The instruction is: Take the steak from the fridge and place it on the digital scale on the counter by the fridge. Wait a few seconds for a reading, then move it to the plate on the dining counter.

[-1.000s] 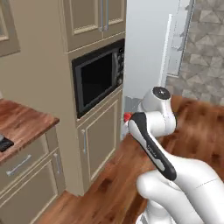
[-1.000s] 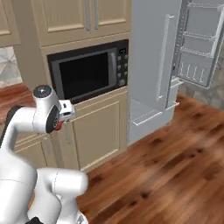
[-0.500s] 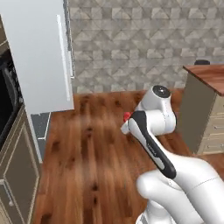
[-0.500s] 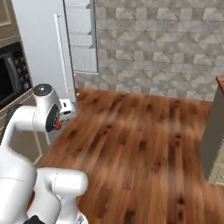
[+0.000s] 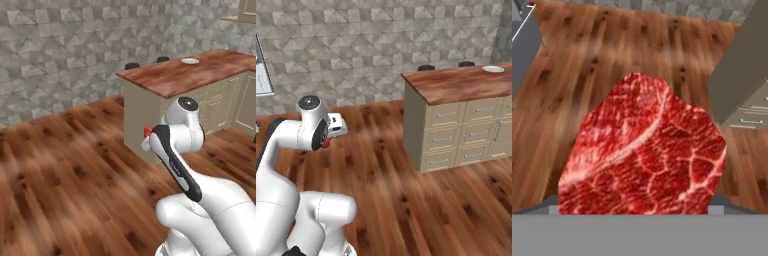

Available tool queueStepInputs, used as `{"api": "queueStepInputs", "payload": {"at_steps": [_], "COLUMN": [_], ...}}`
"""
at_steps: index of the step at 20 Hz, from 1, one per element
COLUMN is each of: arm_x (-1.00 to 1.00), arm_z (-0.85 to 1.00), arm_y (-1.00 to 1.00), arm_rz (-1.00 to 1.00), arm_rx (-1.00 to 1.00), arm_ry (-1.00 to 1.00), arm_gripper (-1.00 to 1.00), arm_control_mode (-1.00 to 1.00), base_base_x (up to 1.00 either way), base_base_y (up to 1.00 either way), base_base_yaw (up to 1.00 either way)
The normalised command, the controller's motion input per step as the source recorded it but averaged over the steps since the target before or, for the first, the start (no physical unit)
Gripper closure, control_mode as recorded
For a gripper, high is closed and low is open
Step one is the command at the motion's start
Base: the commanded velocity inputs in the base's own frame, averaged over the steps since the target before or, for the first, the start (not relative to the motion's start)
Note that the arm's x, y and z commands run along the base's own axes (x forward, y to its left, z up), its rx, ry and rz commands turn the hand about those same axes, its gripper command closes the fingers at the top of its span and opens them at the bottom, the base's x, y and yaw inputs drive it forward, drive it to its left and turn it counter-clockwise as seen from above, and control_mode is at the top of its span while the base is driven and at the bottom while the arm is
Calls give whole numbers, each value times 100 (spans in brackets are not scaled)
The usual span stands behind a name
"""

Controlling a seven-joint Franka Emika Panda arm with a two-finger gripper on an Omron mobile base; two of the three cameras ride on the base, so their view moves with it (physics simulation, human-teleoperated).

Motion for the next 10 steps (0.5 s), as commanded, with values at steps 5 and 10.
{"api": "queueStepInputs", "payload": {"at_steps": [5,10], "arm_x": [0,0], "arm_z": [0,0], "arm_y": [0,0], "arm_rz": [0,0], "arm_rx": [0,0], "arm_ry": [0,0], "arm_gripper": [100,100], "arm_control_mode": [100,100], "base_base_x": [99,100], "base_base_y": [1,5], "base_base_yaw": [-42,-32]}}
